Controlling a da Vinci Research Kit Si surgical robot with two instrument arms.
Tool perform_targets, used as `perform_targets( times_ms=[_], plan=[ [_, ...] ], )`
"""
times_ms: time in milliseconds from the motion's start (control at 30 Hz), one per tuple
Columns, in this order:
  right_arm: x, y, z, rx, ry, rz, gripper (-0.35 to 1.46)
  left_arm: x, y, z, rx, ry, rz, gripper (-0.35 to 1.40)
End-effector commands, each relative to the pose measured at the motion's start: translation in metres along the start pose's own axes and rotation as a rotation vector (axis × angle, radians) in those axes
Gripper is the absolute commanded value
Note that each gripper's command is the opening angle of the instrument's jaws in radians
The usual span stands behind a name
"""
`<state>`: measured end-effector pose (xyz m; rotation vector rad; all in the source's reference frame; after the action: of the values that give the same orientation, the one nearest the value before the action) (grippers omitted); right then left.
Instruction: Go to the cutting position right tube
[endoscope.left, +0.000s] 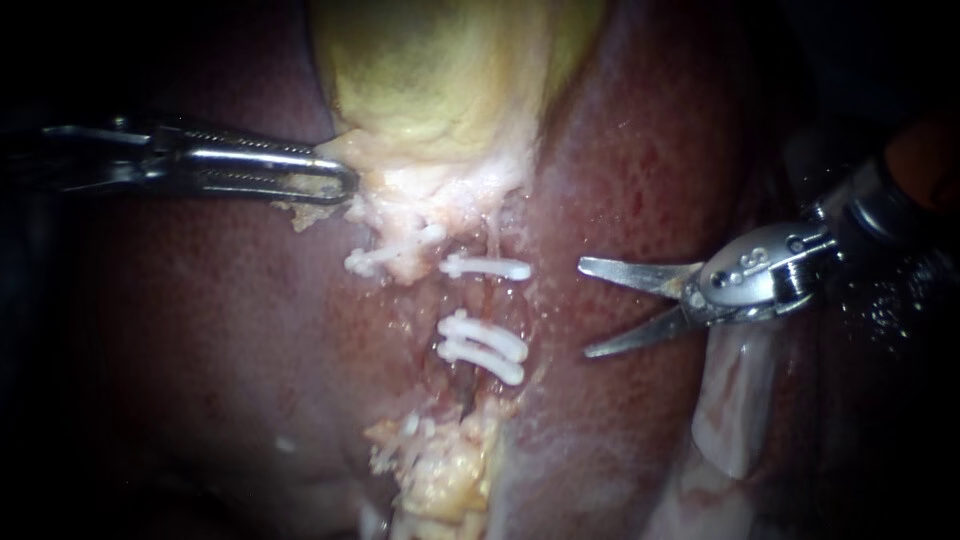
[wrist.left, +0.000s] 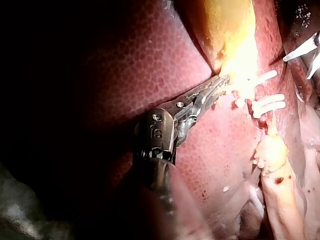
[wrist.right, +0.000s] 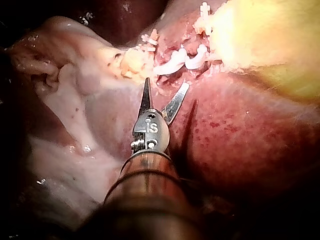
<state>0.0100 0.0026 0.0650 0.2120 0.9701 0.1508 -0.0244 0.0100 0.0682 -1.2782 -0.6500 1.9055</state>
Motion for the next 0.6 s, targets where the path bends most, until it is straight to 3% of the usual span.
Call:
perform_targets(
  times_ms=[33,133,300,400,600],
  plan=[
    [0.0,0.0,0.0001,-0.001,0.0,0.0,1.26,0.0005,0.0002,-0.0007,-0.004,0.0,-0.002,-0.35],
    [0.0001,0.0,0.0002,0.007,0.003,0.001,1.26,0.002,0.001,-0.0031,-0.003,-0.003,-0.011,-0.35],
    [0.0005,-0.0003,0.0012,0.03,0.013,0.002,1.26,0.0043,0.0019,-0.0065,0.014,0.025,-0.009,-0.35],
    [0.0007,-0.0005,0.0024,0.052,0.021,0.009,1.26,0.0048,0.0022,-0.007,0.013,0.028,-0.008,-0.35],
    [0.0006,-0.0007,0.006,0.11,0.035,0.148,1.26,0.0045,0.0023,-0.0067,0.016,0.029,-0.007,-0.35]
  ],
)
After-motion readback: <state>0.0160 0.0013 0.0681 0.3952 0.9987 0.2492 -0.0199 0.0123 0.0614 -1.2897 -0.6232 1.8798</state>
